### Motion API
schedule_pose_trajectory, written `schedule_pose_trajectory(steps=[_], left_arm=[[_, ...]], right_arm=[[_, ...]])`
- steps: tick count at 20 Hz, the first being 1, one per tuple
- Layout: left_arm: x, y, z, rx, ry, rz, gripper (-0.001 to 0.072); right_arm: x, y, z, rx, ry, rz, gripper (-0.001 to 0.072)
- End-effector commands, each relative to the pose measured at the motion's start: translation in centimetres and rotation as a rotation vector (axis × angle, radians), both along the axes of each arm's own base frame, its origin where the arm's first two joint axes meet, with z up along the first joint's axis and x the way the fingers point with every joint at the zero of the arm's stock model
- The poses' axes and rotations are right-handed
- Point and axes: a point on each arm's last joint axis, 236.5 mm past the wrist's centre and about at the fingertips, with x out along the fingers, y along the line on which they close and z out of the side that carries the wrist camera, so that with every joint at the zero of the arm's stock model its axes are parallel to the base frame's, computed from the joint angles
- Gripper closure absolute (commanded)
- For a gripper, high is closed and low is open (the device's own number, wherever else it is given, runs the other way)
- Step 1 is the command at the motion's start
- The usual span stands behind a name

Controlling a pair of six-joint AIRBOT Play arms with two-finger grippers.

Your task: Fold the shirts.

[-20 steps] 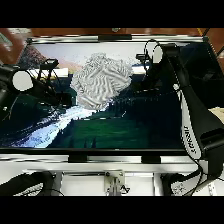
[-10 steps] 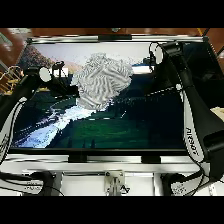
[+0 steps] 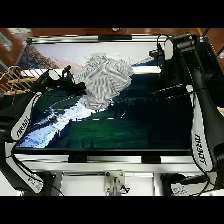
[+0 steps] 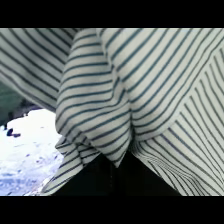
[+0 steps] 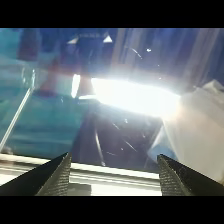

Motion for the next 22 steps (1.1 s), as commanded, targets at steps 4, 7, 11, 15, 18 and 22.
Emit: schedule_pose_trajectory(steps=[4,7,11,15,18,22], left_arm=[[-6.7,-1.9,7.1,0.121,-0.057,-0.47,0.0653],[-10.8,-4.5,9.5,0.176,-0.056,-0.562,0.0653],[-20.1,-14.9,8.1,0.055,-0.005,-0.747,0.0652],[-24.1,-25.3,8.2,-0.037,-0.145,-0.716,0.0651],[-21.5,-27.5,11.9,-0.096,-0.272,-0.645,0.0347],[-15.1,-20.8,16.3,-0.075,-0.254,-0.555,0.0036]], right_arm=[[0.4,-4.3,1.7,-0.023,-0.052,-0.128,0.0058],[0.0,-8.7,3.5,-0.012,-0.101,-0.255,0.0058],[-1.6,-13.2,6.8,-0.004,-0.183,-0.371,0.0058],[-3.4,-16.0,10.2,0.004,-0.286,-0.447,0.0058],[-4.2,-17.4,11.8,0.006,-0.343,-0.486,0.0058],[-4.2,-17.2,11.9,0.049,-0.35,-0.492,0.0058]])
